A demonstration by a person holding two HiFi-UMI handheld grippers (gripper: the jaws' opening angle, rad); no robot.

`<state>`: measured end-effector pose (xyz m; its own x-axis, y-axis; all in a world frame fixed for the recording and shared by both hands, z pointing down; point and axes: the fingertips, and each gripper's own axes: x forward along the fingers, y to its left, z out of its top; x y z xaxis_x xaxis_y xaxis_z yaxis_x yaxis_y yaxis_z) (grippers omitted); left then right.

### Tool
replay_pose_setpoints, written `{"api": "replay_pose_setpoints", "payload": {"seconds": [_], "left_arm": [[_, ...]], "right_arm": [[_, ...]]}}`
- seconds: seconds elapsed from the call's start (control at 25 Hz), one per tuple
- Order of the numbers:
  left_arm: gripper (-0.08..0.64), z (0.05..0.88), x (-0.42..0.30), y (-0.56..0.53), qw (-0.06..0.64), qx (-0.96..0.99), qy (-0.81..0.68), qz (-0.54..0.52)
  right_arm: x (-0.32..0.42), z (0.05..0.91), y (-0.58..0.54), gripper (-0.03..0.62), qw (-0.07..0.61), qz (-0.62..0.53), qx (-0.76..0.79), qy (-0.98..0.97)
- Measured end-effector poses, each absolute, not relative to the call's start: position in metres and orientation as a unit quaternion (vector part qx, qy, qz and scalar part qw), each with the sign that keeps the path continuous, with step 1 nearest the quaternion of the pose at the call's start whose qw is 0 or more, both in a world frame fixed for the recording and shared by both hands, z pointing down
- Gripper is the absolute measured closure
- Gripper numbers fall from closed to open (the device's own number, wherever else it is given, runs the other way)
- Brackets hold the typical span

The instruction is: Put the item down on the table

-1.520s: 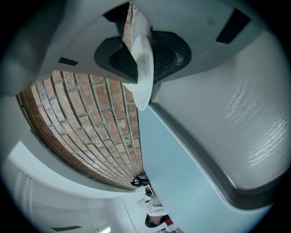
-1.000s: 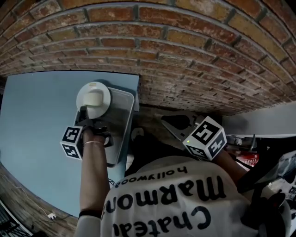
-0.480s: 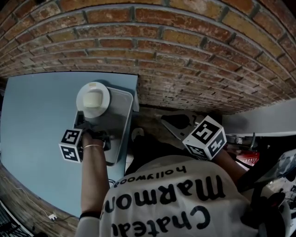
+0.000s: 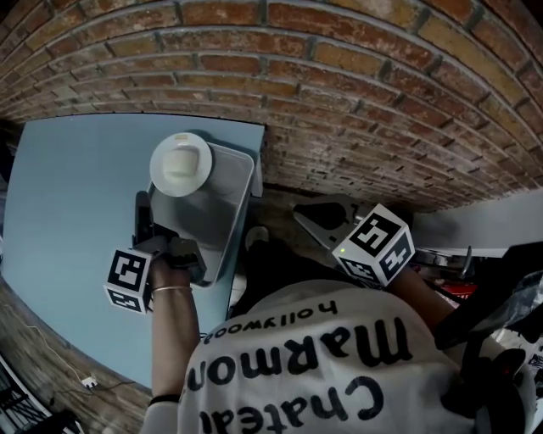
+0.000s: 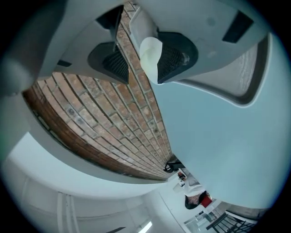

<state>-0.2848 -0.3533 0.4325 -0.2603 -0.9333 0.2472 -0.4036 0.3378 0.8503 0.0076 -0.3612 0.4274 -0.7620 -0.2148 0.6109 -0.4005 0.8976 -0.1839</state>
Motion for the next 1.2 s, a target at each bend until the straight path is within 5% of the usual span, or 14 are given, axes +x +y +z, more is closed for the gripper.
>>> {"api": "replay_pose_setpoints", "payload": {"seconds": [0.28, 0.48, 0.6, 0.84, 1.2], "left_arm": [[0.369, 0.399, -0.254, -0.339, 0.356, 0.558, -0.663, -0.35], [0.523, 0.386, -0.224, -0.312, 0.33, 0.609, -0.636, -0.339], [0.551, 0.368, -0.196, -0.301, 0.274, 0.687, -0.613, -0.276], [0.552, 0.361, -0.137, -0.276, 0.171, 0.801, -0.568, -0.079], [0.552, 0.389, -0.114, -0.247, 0.205, 0.818, -0.536, -0.026]], "right_arm": [[-0.001, 0.421, -0.343, 0.581, 0.296, 0.138, 0.148, -0.934], [-0.001, 0.417, -0.328, 0.581, 0.286, 0.132, 0.139, -0.939], [-0.004, 0.41, -0.322, 0.581, 0.267, 0.129, 0.135, -0.946], [-0.014, 0.387, -0.308, 0.581, 0.228, 0.112, 0.107, -0.961], [-0.009, 0.385, -0.302, 0.582, 0.24, 0.083, 0.126, -0.959]]}}
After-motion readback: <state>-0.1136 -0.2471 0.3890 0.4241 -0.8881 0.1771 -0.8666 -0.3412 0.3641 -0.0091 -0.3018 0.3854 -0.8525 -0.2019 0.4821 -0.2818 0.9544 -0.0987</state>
